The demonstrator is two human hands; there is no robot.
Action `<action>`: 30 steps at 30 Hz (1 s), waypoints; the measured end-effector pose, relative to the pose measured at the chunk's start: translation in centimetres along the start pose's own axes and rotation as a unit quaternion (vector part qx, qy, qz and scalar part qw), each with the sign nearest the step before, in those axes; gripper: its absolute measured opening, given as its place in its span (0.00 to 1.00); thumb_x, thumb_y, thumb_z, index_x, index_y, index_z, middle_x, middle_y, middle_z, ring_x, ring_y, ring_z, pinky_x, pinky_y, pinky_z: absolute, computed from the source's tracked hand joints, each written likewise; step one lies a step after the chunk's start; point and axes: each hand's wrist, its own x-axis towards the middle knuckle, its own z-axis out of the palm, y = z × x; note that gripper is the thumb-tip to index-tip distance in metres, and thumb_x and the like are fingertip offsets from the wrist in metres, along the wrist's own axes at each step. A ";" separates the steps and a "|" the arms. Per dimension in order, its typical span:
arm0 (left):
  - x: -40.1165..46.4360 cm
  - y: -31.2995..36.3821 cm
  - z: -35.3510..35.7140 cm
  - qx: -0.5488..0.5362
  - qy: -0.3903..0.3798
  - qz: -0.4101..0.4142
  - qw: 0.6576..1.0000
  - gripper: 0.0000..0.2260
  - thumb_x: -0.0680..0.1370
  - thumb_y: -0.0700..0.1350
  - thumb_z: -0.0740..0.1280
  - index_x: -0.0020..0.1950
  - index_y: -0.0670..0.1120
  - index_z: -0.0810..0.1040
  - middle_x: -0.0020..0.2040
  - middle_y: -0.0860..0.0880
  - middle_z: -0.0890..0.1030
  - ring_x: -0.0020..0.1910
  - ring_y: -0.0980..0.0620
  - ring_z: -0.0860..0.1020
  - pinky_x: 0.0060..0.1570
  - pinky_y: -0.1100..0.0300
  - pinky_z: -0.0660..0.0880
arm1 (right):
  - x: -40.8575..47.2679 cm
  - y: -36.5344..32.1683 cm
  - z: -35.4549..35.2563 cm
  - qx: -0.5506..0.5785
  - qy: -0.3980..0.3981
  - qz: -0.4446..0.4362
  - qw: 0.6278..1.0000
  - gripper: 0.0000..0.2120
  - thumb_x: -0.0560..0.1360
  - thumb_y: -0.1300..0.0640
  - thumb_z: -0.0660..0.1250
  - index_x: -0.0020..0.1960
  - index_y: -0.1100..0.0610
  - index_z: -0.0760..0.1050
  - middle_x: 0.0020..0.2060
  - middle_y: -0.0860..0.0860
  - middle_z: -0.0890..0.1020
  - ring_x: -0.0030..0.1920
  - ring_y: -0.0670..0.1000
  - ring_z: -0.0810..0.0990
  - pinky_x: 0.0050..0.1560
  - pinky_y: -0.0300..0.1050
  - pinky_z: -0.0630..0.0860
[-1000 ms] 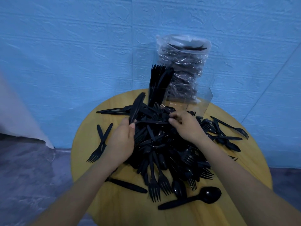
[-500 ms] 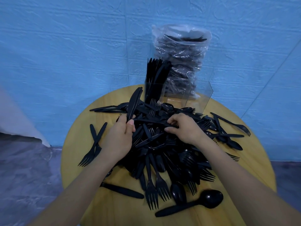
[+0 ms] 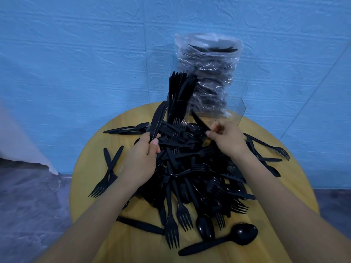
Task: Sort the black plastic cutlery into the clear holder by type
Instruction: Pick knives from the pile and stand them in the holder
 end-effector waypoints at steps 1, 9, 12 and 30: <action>0.0 0.3 0.1 -0.010 -0.001 0.002 1.000 0.10 0.83 0.45 0.52 0.59 0.49 0.71 0.38 0.52 0.72 0.34 0.54 0.69 0.36 0.55 0.68 | -0.1 -0.4 -0.2 0.014 0.038 -0.018 0.999 0.05 0.74 0.61 0.69 0.42 0.57 0.73 0.36 0.47 0.74 0.35 0.43 0.70 0.37 0.36 0.66; -0.5 2.8 1.1 -0.074 -0.002 0.015 0.997 0.10 0.83 0.43 0.52 0.59 0.47 0.71 0.37 0.52 0.71 0.33 0.57 0.69 0.35 0.61 0.70 | -2.9 -6.0 -0.3 0.227 -0.027 -0.011 0.974 0.07 0.74 0.62 0.69 0.39 0.55 0.75 0.32 0.48 0.76 0.29 0.42 0.73 0.32 0.35 0.71; -0.7 3.5 1.2 -0.107 -0.003 0.000 0.994 0.10 0.83 0.42 0.53 0.58 0.46 0.71 0.37 0.51 0.72 0.34 0.57 0.71 0.34 0.67 0.73 | -4.1 -6.7 1.2 0.234 -0.059 0.014 0.970 0.08 0.75 0.64 0.68 0.38 0.57 0.73 0.29 0.50 0.75 0.24 0.41 0.72 0.26 0.34 0.71; -3.1 3.9 0.3 -0.099 -0.055 -0.002 0.994 0.08 0.83 0.43 0.53 0.53 0.44 0.71 0.42 0.46 0.78 0.34 0.59 0.79 0.36 0.62 0.78 | -6.9 -7.3 4.3 0.219 -0.067 0.026 0.973 0.05 0.77 0.63 0.64 0.44 0.60 0.76 0.32 0.52 0.78 0.25 0.40 0.76 0.26 0.40 0.74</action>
